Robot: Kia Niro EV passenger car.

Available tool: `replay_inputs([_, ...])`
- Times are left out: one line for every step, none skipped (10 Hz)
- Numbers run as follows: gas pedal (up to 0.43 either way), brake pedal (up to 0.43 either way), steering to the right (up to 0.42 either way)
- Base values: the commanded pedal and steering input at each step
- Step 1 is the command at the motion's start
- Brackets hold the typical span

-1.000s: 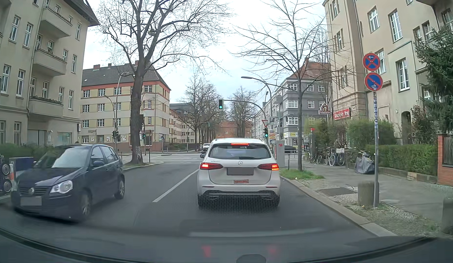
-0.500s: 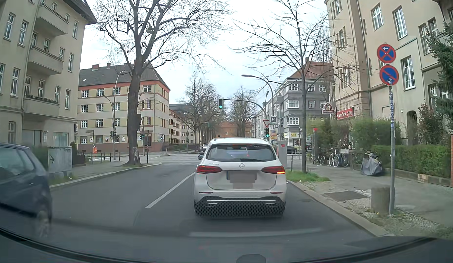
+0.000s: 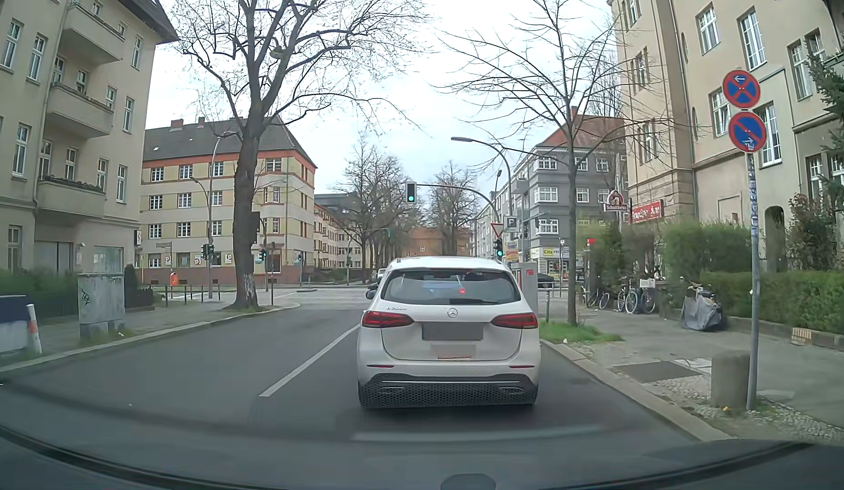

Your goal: Follow the waypoints while adhering to traffic rules and regulations

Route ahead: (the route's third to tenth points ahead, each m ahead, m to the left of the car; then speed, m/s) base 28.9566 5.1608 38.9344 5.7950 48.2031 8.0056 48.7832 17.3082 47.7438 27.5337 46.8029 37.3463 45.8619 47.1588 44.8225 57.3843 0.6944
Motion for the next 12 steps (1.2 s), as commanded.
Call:
replay_inputs([0.000, 0.128, -0.002])
replay_inputs([0.000, 0.122, -0.002])
replay_inputs([0.000, 0.110, -0.002])
replay_inputs([0.000, 0.110, -0.002])
replay_inputs([0.000, 0.098, -0.002])
replay_inputs([0.000, 0.073, -0.002])
replay_inputs([0.000, 0.012, -0.002])
replay_inputs([0.000, 0.000, -0.002])
replay_inputs([0.000, 0.000, -0.002])
replay_inputs([0.039, 0.000, -0.003])
replay_inputs([0.130, 0.000, -0.003])
replay_inputs([0.138, 0.000, -0.002])
